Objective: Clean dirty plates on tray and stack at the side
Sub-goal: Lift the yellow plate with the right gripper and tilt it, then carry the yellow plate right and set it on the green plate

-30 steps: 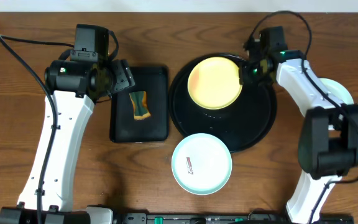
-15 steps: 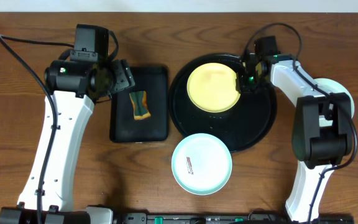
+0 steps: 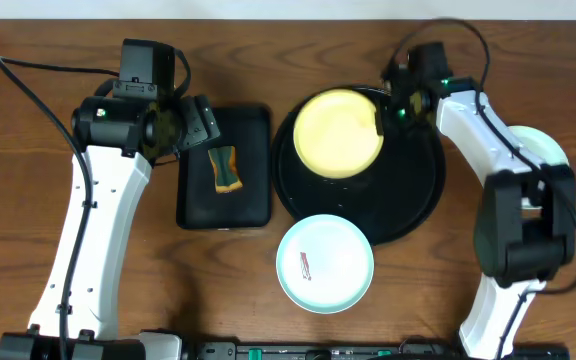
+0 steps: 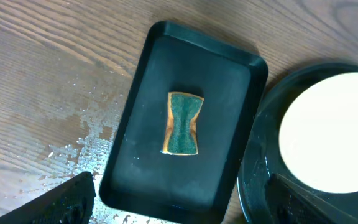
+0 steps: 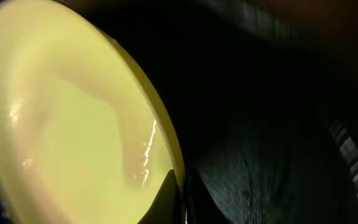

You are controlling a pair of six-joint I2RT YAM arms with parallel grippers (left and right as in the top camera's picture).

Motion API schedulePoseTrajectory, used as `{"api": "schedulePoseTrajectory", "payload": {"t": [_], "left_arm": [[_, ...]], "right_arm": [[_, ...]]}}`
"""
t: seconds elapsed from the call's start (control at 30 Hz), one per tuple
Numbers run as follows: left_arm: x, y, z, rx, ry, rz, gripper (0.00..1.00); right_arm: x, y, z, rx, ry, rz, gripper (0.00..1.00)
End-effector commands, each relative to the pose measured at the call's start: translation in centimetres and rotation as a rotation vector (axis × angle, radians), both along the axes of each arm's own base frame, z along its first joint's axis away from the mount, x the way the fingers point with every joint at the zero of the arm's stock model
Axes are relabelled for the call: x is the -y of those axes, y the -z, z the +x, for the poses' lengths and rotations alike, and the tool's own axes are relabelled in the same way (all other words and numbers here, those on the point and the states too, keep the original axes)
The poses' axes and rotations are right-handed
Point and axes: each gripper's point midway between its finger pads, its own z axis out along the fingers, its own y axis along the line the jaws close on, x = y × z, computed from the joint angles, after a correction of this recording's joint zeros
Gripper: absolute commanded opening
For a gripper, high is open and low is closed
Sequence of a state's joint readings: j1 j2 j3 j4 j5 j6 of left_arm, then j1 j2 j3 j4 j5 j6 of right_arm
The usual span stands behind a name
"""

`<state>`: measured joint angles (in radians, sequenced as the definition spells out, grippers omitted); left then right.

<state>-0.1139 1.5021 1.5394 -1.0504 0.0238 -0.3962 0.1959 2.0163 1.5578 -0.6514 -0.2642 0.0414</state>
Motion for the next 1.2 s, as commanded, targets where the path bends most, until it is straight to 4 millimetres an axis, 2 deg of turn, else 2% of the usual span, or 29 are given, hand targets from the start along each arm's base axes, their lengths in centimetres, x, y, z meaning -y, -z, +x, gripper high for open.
{"api": "schedulePoseTrajectory", "payload": {"t": [0.0, 0.13, 0.3, 0.43, 0.57, 0.7, 1.17], "left_arm": [[-0.2, -0.6, 0.1, 0.014, -0.006, 0.003, 0.88], [-0.2, -0.6, 0.1, 0.014, -0.006, 0.003, 0.88], [-0.2, -0.6, 0.1, 0.013, -0.006, 0.003, 0.88], [-0.2, -0.6, 0.1, 0.014, -0.006, 0.003, 0.88], [-0.2, -0.6, 0.1, 0.014, -0.006, 0.003, 0.88], [-0.2, -0.6, 0.1, 0.014, -0.006, 0.003, 0.88], [-0.2, -0.6, 0.1, 0.014, -0.006, 0.003, 0.88]], "right_arm": [[-3.5, -7.6, 1.1, 0.235, -0.086, -0.032, 0.01], [-7.2, -9.5, 1.3, 0.37, -0.154, -0.106, 0.01], [-12.0, -10.8, 1.3, 0.531, -0.241, -0.205, 0.01], [-14.6, -13.1, 1.3, 0.682, -0.255, -0.314, 0.01], [-16.2, -15.1, 1.0, 0.797, -0.259, -0.406, 0.01], [-17.5, -16.1, 0.3, 0.857, -0.274, -0.461, 0.01], [-18.5, -17.4, 0.0, 0.923, -0.288, -0.512, 0.01]]}}
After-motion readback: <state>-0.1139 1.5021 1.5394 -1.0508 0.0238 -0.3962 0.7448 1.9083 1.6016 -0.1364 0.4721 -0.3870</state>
